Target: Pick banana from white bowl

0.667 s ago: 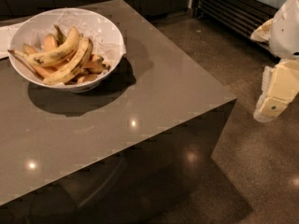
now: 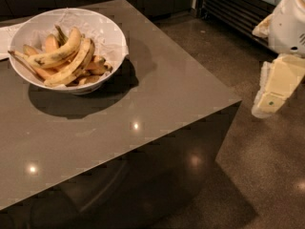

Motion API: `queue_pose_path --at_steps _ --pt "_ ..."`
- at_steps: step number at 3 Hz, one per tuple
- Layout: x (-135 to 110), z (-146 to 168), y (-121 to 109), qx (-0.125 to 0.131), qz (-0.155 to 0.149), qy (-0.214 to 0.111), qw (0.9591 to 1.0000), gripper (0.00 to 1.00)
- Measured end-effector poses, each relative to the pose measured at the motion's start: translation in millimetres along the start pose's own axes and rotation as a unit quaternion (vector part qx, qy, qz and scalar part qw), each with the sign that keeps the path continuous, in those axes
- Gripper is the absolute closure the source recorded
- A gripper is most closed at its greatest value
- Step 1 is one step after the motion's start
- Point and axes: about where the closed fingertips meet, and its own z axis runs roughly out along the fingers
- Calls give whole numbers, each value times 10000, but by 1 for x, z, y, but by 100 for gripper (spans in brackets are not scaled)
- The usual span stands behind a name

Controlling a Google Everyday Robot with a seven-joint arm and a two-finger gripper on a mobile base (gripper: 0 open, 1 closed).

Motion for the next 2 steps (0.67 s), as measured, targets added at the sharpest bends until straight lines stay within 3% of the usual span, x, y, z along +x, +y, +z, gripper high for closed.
queue_pose_path --at_steps 1,2 --pt "-19 6 -15 -137 -165 -121 9997 0" --pt "-43 17 -29 -322 -536 -197 9978 0"
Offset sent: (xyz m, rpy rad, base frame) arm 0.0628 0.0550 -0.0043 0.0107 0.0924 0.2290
